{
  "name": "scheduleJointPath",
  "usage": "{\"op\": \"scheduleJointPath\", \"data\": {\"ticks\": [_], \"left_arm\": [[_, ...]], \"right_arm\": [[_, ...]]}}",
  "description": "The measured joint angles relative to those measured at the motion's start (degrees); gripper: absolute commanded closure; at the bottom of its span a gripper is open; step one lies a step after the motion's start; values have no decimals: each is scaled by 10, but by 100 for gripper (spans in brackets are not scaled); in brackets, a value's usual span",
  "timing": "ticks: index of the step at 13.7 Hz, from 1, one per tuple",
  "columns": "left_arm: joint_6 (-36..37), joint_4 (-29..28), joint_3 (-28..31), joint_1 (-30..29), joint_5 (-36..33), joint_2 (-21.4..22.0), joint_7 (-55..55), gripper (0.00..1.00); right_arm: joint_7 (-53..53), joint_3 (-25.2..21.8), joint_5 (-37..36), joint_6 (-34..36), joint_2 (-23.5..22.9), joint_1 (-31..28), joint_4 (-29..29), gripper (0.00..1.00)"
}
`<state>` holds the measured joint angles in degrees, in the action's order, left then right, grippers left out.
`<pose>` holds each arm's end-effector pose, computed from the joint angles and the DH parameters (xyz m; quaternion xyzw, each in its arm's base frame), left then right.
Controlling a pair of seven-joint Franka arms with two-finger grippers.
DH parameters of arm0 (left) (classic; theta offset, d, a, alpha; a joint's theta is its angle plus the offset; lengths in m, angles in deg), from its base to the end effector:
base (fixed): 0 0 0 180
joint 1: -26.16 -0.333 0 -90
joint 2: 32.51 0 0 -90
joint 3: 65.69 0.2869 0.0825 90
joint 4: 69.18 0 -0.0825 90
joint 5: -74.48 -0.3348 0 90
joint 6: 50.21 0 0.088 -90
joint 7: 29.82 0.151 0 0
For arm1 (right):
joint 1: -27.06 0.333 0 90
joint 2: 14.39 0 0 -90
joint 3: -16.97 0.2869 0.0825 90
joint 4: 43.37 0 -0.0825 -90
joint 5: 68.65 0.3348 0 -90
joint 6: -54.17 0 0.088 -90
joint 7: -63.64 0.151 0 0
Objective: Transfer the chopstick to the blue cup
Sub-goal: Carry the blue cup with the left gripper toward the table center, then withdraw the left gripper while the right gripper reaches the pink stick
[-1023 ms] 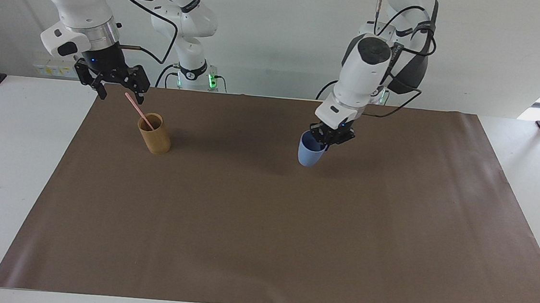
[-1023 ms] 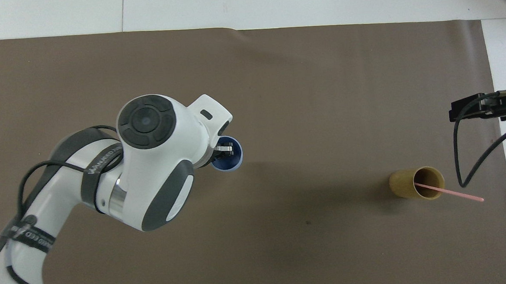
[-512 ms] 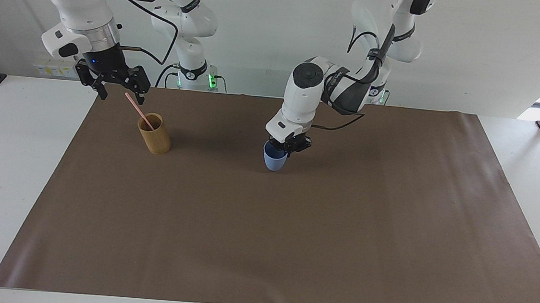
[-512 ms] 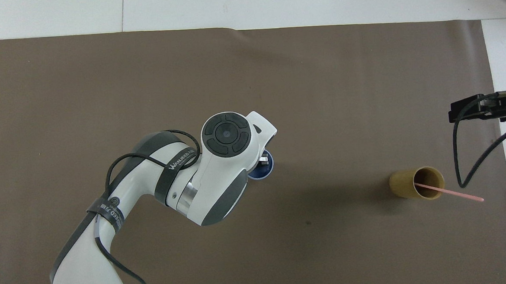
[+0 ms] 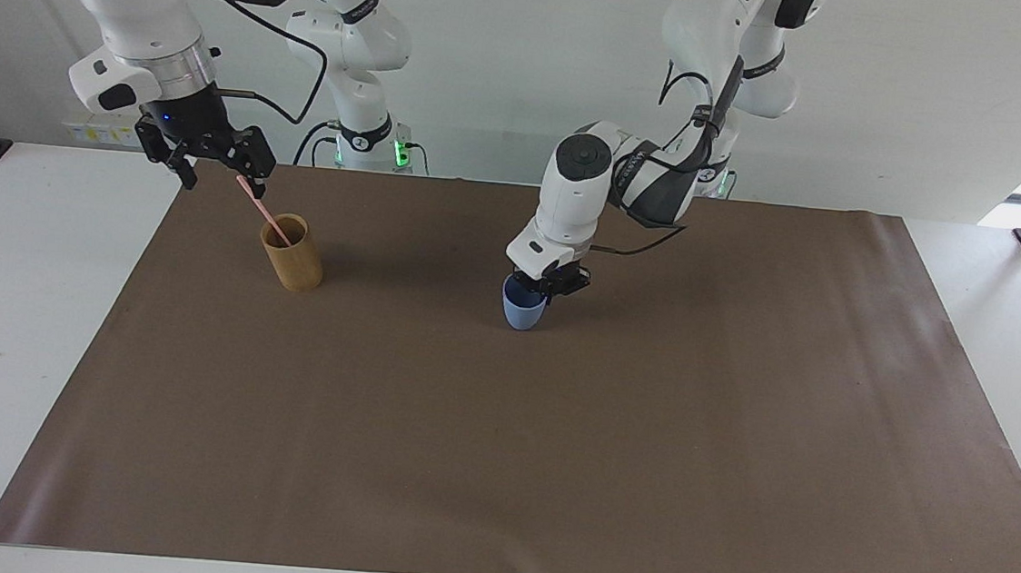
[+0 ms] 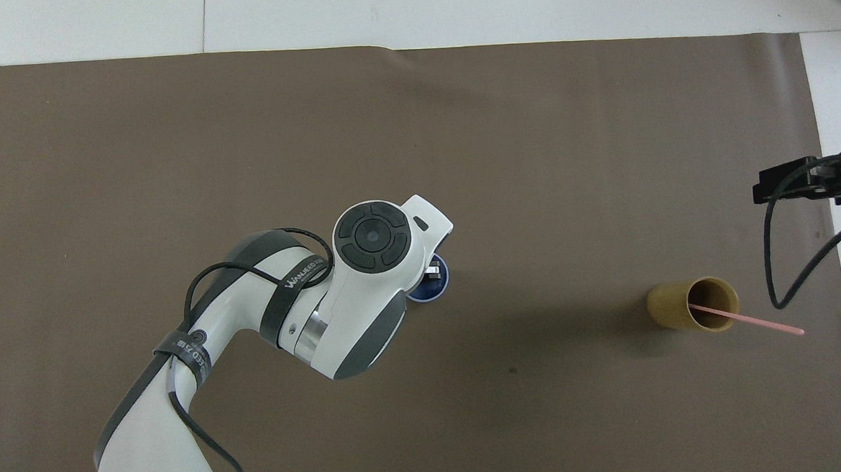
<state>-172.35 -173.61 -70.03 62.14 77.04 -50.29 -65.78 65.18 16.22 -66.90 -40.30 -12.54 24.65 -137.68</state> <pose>0.4421 -0.3775 0.3219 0.9992 -0.0243 -0.0190 0.0238 0.5039 -0.0235 0.5427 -0.9988 0.0419 -0.0178 0.0152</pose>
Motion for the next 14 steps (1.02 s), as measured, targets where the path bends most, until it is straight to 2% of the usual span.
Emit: {"op": "scheduleJointPath", "data": {"ticks": [1,5,7,10,12,14], "left_arm": [[-3,-4,0,0,0,1,0,0],[-11,-7,7,-2,-12,5,0,0],[-10,-4,15,-20,-14,23,0,0],[9,-3,17,-65,-14,66,4,0],[43,-2,17,-96,-15,101,36,0],[90,-2,18,-139,-15,135,94,0]], "right_arm": [[-16,0,17,-12,5,-8,-15,0],[-112,0,69,-28,29,-43,-83,0],[-173,-1,82,-39,47,-72,-131,0],[-211,-2,88,-50,76,-94,-192,0],[-228,-7,94,-51,92,-96,-221,11],[-259,-19,95,-52,106,-100,-253,15]]}}
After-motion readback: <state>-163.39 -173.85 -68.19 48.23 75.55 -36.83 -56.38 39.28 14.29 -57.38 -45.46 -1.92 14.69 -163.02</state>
